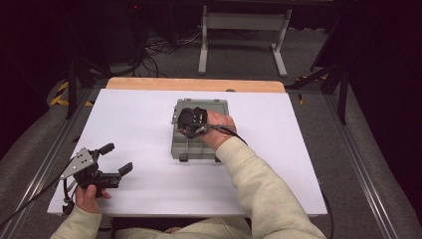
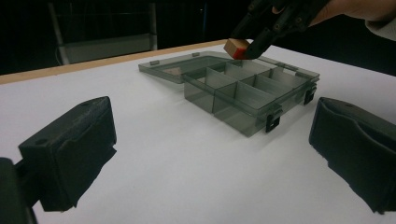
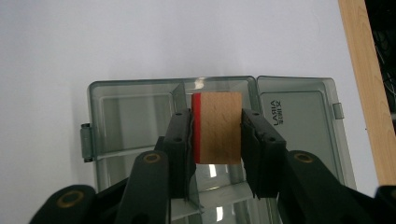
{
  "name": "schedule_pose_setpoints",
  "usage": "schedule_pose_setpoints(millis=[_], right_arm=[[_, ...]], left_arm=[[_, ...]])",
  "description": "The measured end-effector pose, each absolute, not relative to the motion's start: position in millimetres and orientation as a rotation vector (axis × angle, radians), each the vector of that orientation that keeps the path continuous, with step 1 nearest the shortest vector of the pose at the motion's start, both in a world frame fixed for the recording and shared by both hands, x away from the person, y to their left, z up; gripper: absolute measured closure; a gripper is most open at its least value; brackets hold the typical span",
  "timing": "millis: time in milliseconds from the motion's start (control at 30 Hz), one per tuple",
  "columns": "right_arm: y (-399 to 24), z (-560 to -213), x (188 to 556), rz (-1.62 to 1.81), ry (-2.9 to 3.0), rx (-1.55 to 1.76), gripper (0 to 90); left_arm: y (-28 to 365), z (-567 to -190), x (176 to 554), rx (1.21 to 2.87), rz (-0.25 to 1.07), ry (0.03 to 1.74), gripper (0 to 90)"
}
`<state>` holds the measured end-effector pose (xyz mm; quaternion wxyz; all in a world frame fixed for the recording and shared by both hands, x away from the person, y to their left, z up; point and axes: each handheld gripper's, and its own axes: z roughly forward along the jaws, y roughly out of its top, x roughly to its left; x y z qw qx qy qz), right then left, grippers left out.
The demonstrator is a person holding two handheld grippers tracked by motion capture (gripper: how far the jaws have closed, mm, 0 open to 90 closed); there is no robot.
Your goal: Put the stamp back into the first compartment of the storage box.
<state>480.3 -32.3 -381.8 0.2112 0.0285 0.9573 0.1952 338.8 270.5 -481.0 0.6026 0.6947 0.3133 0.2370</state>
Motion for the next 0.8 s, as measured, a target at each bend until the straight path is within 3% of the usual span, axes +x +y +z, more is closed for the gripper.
schedule_pose_setpoints(millis=[800], right_arm=[[-23, -402, 508, 0.514, 2.676, 0.089, 65.6]], left_arm=[[271, -481, 339, 1.609, 0.547, 0.732, 1.4]])
